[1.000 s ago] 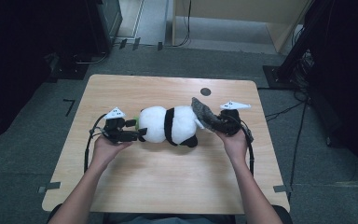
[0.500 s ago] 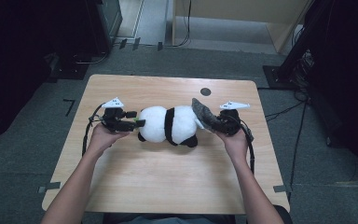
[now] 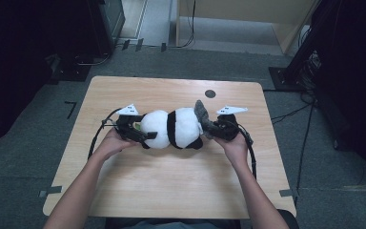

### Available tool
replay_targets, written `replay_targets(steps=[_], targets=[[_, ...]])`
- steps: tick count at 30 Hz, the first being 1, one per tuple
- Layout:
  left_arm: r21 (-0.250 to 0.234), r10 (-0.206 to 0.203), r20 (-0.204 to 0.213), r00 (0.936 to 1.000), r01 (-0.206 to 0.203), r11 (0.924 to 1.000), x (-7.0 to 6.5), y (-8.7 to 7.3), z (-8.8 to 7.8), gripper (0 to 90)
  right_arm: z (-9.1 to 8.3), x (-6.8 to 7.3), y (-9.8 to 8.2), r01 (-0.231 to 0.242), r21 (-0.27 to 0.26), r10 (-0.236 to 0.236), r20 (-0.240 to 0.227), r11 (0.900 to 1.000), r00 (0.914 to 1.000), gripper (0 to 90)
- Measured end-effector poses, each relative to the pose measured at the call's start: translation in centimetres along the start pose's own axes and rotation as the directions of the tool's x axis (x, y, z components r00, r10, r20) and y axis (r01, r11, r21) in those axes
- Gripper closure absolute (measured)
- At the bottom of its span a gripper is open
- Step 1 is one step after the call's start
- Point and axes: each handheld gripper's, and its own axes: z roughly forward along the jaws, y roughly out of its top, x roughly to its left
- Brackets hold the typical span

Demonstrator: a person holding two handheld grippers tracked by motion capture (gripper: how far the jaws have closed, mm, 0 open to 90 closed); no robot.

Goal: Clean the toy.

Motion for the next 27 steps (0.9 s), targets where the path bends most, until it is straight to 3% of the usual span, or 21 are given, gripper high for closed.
replay_targets(steps=[4, 7, 18, 22, 24, 27], targets=[[0.003, -0.022, 0.01, 0.9997, 0.022, 0.9998, 0.3, 0.2, 0.1, 0.0, 0.1, -0.3, -0.1, -0.019, 0.003, 0.019, 0.003, 1.0, 0.9998, 77.0], [0.01, -0.017, 0.0, 0.9999, 0.017, 0.9998, 0.3, 0.2, 0.2, 1.6, 0.2, -0.2, -0.1, -0.017, 0.006, 0.017, 0.012, 1.0, 0.9998, 76.9], [0.05, 0.017, -0.024, 0.9996, -0.016, 0.9986, -0.7, 0.6, -0.4, 38.7, 0.4, -0.1, 0.0, -0.024, -0.004, 0.024, 0.037, 1.0, 0.999, 77.0], [0.033, 0.032, -0.03, 0.999, -0.031, 0.999, -1.5, 0.7, -0.6, 50.0, 0.4, -0.2, 0.1, -0.025, -0.015, 0.026, 0.053, 1.0, 0.9983, 77.0], [0.035, 0.035, -0.026, 0.9991, -0.034, 0.9988, -2.1, 0.7, -0.7, 50.0, 0.3, -0.2, 0.2, -0.026, -0.015, 0.027, 0.061, 1.0, 0.9978, 77.1], [0.026, 0.034, -0.019, 0.9993, -0.033, 0.9991, -2.4, 0.6, -0.7, 42.1, 0.2, -0.4, 0.3, -0.019, -0.013, 0.02, 0.082, 1.0, 0.9965, 76.9]])
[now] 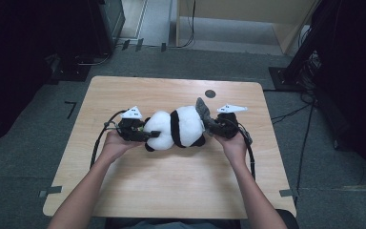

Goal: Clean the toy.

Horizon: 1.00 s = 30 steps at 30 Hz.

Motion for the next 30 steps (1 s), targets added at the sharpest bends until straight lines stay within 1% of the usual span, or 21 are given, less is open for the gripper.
replay_targets(steps=[1, 2, 3, 5, 7, 10, 12, 14, 16, 17, 18, 19, 21, 22, 23, 25, 27, 30], targets=[[-0.006, -0.008, -0.008, 0.9999, 0.008, 0.9999, 0.2, -0.1, 0.0, 36.6, 0.0, -0.1, 0.0, -0.003, 0.002, 0.003, 0.006, 1.0, 1.0, 76.8], [-0.013, -0.02, -0.004, 0.9998, 0.02, 0.9997, 0.4, -0.2, -0.1, 29.6, -0.1, -0.3, 0.0, -0.006, -0.001, 0.006, 0.007, 1.0, 1.0, 76.6], [-0.018, -0.031, 0.002, 0.9995, 0.031, 0.9993, 0.8, -0.4, -0.2, 27.0, -0.1, -0.4, 0.0, -0.008, 0.0, 0.008, 0.008, 1.0, 0.9999, 76.5], [-0.025, -0.046, 0.001, 0.9989, 0.046, 0.9986, 1.2, -0.5, -0.4, 21.8, -0.2, -0.7, -0.1, -0.004, -0.001, 0.004, 0.015, 1.0, 0.9999, 76.1], [-0.02, -0.044, -0.005, 0.999, 0.044, 0.9988, 1.4, -0.5, -0.6, 19.4, -0.4, -0.9, -0.1, -0.004, 0.002, 0.004, 0.019, 1.0, 0.9998, 75.8], [-0.007, -0.039, -0.012, 0.9992, 0.039, 0.9992, 1.7, -0.5, -1.0, 18.5, -0.4, -1.3, -0.3, -0.008, 0.012, 0.008, 0.025, 1.0, 0.9997, 75.6], [-0.005, -0.045, -0.013, 0.9989, 0.044, 0.999, 1.8, -0.5, -1.3, 18.4, -0.3, -1.4, -0.4, -0.014, 0.025, 0.014, 0.026, 1.0, 0.9996, 75.6], [-0.003, -0.048, -0.009, 0.9988, 0.048, 0.9988, 1.9, -0.5, -1.4, 18.3, -0.2, -1.4, -0.5, -0.01, 0.031, 0.009, 0.025, 0.999, 0.9997, 75.5], [-0.002, -0.048, -0.009, 0.9988, 0.048, 0.9988, 1.9, -0.6, -1.3, 18.2, -0.2, -1.3, -0.4, -0.016, 0.028, 0.016, 0.022, 0.999, 0.9996, 75.5], [-0.003, -0.046, -0.009, 0.9989, 0.046, 0.9989, 1.9, -0.6, -1.3, 18.2, -0.2, -1.3, -0.4, -0.011, 0.021, 0.011, 0.023, 1.0, 0.9997, 75.5], [-0.007, -0.042, -0.01, 0.9991, 0.042, 0.9991, 1.9, -0.6, -1.2, 18.2, -0.3, -1.2, -0.3, -0.016, 0.01, 0.016, 0.013, 1.0, 0.9998, 75.6], [-0.01, -0.046, -0.007, 0.9989, 0.046, 0.9989, 2.0, -0.6, -1.2, 18.2, -0.3, -1.0, -0.3, -0.018, 0.007, 0.018, -0.001, 1.0, 0.9998, 75.6], [-0.016, -0.066, 0.003, 0.9978, 0.066, 0.9977, 2.3, -0.7, -1.0, 16.8, -0.1, -0.7, -0.2, -0.009, 0.016, 0.009, -0.01, 1.0, 0.9999, 75.6], [-0.014, -0.063, -0.006, 0.998, 0.063, 0.9979, 2.2, -0.7, -0.9, 15.1, 0.0, -0.6, -0.3, -0.016, 0.026, 0.016, -0.022, 1.0, 0.9996, 75.5], [-0.015, -0.06, -0.014, 0.9981, 0.059, 0.9981, 2.2, -0.6, -1.0, 14.6, 0.2, -0.5, -0.3, -0.012, 0.032, 0.013, -0.029, 0.999, 0.9995, 75.5], [-0.017, -0.063, -0.018, 0.9979, 0.062, 0.9979, 2.1, -0.5, -1.1, 13.9, 0.3, -0.3, -0.4, -0.001, 0.035, 0.001, -0.014, 0.999, 0.9999, 75.4], [-0.019, -0.067, -0.002, 0.9978, 0.067, 0.9976, 2.2, -0.6, -1.4, 13.8, 0.2, -0.4, -0.4, -0.003, 0.036, 0.004, -0.011, 0.999, 0.9999, 75.4], [-0.024, -0.065, -0.006, 0.9979, 0.065, 0.9976, 2.3, -0.6, -1.8, 13.8, 0.2, -0.7, -0.4, -0.005, 0.034, 0.006, -0.01, 0.999, 0.9999, 75.4]])
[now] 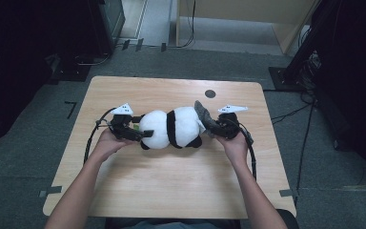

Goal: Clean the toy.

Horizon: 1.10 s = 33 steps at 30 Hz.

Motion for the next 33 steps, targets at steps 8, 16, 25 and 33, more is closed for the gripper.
replay_targets(steps=[8, 16, 25, 33], targets=[[-0.026, 0.004, -0.024, 0.9997, -0.005, 0.9997, 1.2, -0.5, -2.1, 21.6, -0.1, -0.1, 0.0, -0.005, 0.003, 0.005, 0.002, 1.0, 1.0, 75.4], [-0.032, -0.01, -0.034, 0.9994, 0.009, 0.9995, 3.1, -0.4, -2.8, 41.4, -0.1, -0.2, -0.1, -0.007, 0.015, 0.007, 0.0, 1.0, 1.0, 75.4], [-0.008, -0.036, -0.008, 0.9993, 0.036, 0.9993, 4.2, -0.6, -1.7, 44.5, 0.0, -0.2, -0.1, -0.008, 0.013, 0.008, -0.014, 1.0, 0.9999, 75.4], [0.021, 0.095, 0.165, 0.9817, -0.099, 0.9948, 2.0, -1.0, -0.6, 37.5, 0.5, 0.0, 0.3, 0.001, 0.004, -0.001, -0.045, 1.0, 0.999, 76.9]])
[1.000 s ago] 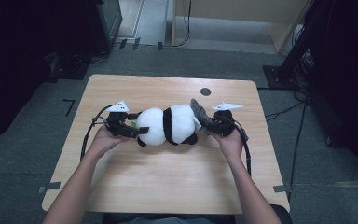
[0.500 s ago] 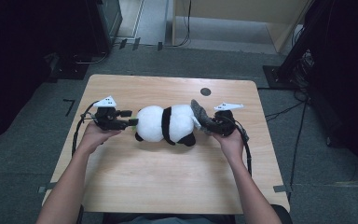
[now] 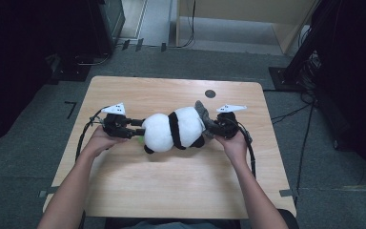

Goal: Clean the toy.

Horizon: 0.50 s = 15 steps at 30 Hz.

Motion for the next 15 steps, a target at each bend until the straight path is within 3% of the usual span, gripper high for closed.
replay_targets(steps=[3, 6, 8, 10, 12, 14, 15], targets=[[0.033, 0.038, 0.047, 0.9982, -0.039, 0.9987, -0.9, 0.1, 1.5, 15.4, 0.2, 0.1, 0.2, -0.002, -0.009, 0.002, -0.003, 1.0, 1.0, 77.7], [0.053, 0.064, 0.123, 0.9903, -0.071, 0.9961, -1.9, 0.1, 2.7, 9.4, 0.2, 0.3, 0.3, 0.007, -0.021, -0.007, 0.002, 1.0, 1.0, 78.3], [0.069, 0.075, 0.151, 0.9857, -0.086, 0.9939, -2.6, 0.3, 3.3, 9.4, 0.3, 0.5, 0.4, 0.008, -0.025, -0.008, 0.009, 1.0, 0.9999, 78.4], [0.074, 0.094, 0.156, 0.9833, -0.107, 0.9915, -3.1, 0.5, 3.4, 15.3, 0.3, 0.5, 0.5, 0.007, -0.032, -0.006, 0.023, 0.999, 0.9997, 78.5], [0.08, 0.111, 0.152, 0.982, -0.124, 0.989, -3.7, 0.7, 3.3, 27.5, 0.3, 0.4, 0.6, -0.002, -0.042, 0.003, 0.023, 0.999, 0.9997, 78.5], [0.089, 0.118, 0.166, 0.979, -0.134, 0.987, -4.3, 0.9, 3.3, 39.8, 0.3, 0.5, 0.6, -0.009, -0.046, 0.01, 0.023, 0.999, 0.9997, 78.5], [0.098, 0.1, 0.175, 0.9796, -0.118, 0.9881, -4.5, 1.0, 3.4, 44.1, 0.2, 0.5, 0.7, -0.007, -0.05, 0.008, 0.023, 0.999, 0.9997, 78.5]])
